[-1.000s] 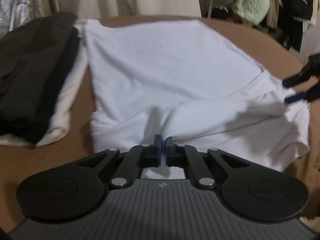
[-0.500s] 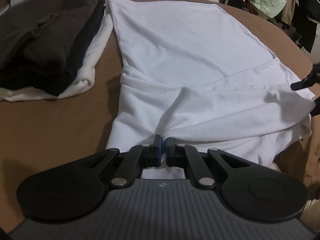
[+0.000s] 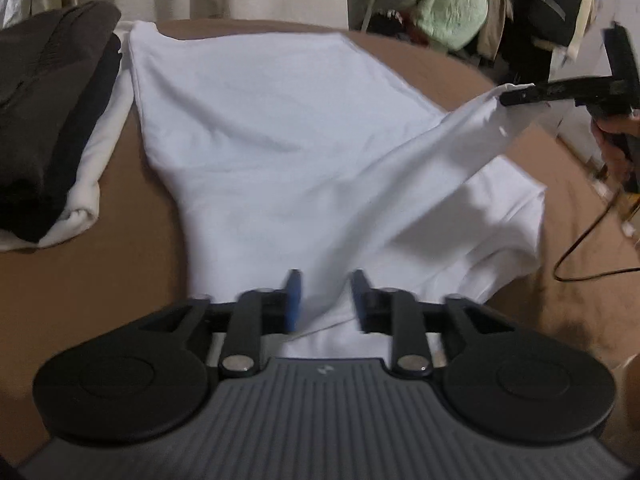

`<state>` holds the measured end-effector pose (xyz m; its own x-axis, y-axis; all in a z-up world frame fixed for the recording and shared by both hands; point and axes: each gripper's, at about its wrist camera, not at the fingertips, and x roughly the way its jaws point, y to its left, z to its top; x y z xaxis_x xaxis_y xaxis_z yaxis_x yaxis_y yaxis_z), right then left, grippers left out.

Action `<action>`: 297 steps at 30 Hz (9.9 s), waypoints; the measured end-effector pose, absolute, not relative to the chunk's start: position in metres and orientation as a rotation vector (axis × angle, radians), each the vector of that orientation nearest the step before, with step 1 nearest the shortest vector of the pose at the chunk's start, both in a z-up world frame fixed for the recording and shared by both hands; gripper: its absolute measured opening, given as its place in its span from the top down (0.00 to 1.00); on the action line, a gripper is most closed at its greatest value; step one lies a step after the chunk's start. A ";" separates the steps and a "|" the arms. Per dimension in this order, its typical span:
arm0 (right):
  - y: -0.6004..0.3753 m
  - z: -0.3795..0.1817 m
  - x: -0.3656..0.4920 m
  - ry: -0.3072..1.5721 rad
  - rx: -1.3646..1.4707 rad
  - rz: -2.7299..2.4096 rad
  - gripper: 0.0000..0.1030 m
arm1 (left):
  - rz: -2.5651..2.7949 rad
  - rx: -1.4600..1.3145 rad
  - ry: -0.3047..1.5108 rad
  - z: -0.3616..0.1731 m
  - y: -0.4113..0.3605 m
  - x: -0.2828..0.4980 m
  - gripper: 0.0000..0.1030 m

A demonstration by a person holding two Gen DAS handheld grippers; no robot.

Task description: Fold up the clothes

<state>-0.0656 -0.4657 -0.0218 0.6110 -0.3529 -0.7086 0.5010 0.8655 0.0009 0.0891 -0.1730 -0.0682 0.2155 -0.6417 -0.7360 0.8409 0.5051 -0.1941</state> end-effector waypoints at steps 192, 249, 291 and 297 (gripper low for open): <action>-0.740 -0.081 0.266 0.716 0.312 -0.448 0.94 | -0.566 0.426 0.582 -0.051 -0.417 0.442 0.96; -0.502 -0.111 -0.240 0.411 0.789 -0.327 0.58 | -0.477 -0.189 0.716 -0.034 -0.109 0.084 0.57; -0.508 -0.124 -0.200 0.518 0.653 -0.600 0.90 | -0.489 -0.172 0.930 -0.057 -0.126 0.064 0.41; -0.510 -0.123 -0.198 0.515 0.648 -0.602 0.90 | -0.425 -0.215 0.990 -0.065 -0.128 0.075 0.38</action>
